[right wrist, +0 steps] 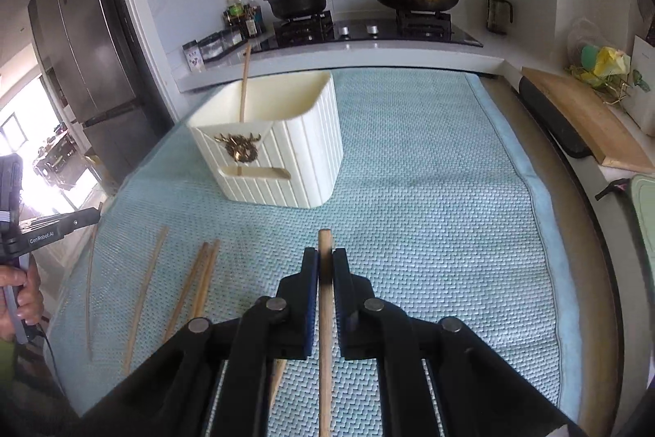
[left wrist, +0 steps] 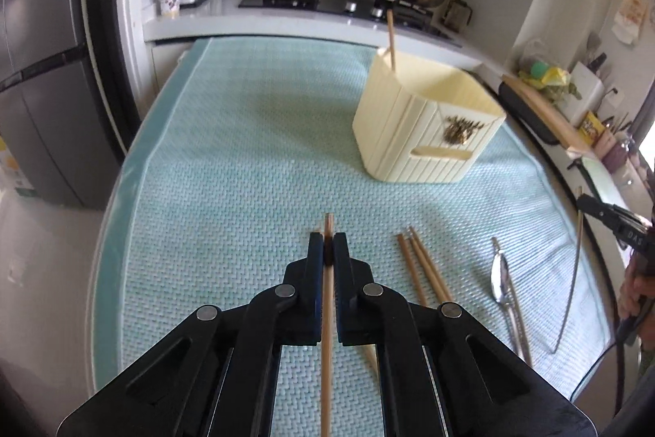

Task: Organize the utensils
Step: 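Lift both chopsticks over the cream caddy and release them inside, then move both open tools back over the remaining utensils, then close the left tool on a chopstick while the right tool grasps another chopstick, then carry both chopsticks over the cream caddy and lower them in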

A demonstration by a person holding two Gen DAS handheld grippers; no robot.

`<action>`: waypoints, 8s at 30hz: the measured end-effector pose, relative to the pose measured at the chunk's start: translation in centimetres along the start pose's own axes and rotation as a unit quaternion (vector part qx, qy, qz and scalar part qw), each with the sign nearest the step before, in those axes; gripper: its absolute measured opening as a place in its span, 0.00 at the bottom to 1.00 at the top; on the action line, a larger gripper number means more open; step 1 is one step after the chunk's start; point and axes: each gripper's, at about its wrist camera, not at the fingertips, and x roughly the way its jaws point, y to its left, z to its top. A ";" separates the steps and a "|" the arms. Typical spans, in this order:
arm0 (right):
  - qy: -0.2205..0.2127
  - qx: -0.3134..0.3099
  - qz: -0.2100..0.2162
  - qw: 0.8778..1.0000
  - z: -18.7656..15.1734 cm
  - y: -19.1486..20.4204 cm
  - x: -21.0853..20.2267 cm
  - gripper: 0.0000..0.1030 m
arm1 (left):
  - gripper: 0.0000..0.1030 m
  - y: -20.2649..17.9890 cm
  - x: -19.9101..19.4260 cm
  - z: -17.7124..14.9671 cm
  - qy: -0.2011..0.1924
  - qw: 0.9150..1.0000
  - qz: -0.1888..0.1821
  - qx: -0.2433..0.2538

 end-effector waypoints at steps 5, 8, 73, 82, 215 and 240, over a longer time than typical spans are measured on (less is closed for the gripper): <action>-0.042 -0.004 0.013 0.999 0.7 0.6 -5.0 0.07 | 0.02 -1.0 -5.9 0.3 -0.057 0.998 -0.014 0.012; -0.064 -0.009 0.018 0.998 0.8 0.9 -7.5 0.07 | 0.02 -1.3 -8.6 0.1 -0.085 0.996 -0.025 0.012; -0.034 0.038 0.038 0.998 19.3 0.9 10.6 0.09 | 0.02 -7.7 8.4 18.6 -0.087 0.995 -0.045 0.024; -0.055 0.058 0.015 0.997 20.3 0.2 9.6 0.53 | 0.60 -6.3 6.6 19.2 -0.107 0.994 -0.024 -0.008; 0.031 0.028 -0.010 0.999 -1.9 -0.9 4.7 0.06 | 0.04 -2.9 5.8 -1.3 0.040 0.999 0.007 -0.001; -0.141 -0.010 0.031 0.989 1.7 4.1 -12.7 0.05 | 0.04 -5.7 -12.6 0.8 -0.150 0.987 -0.061 0.025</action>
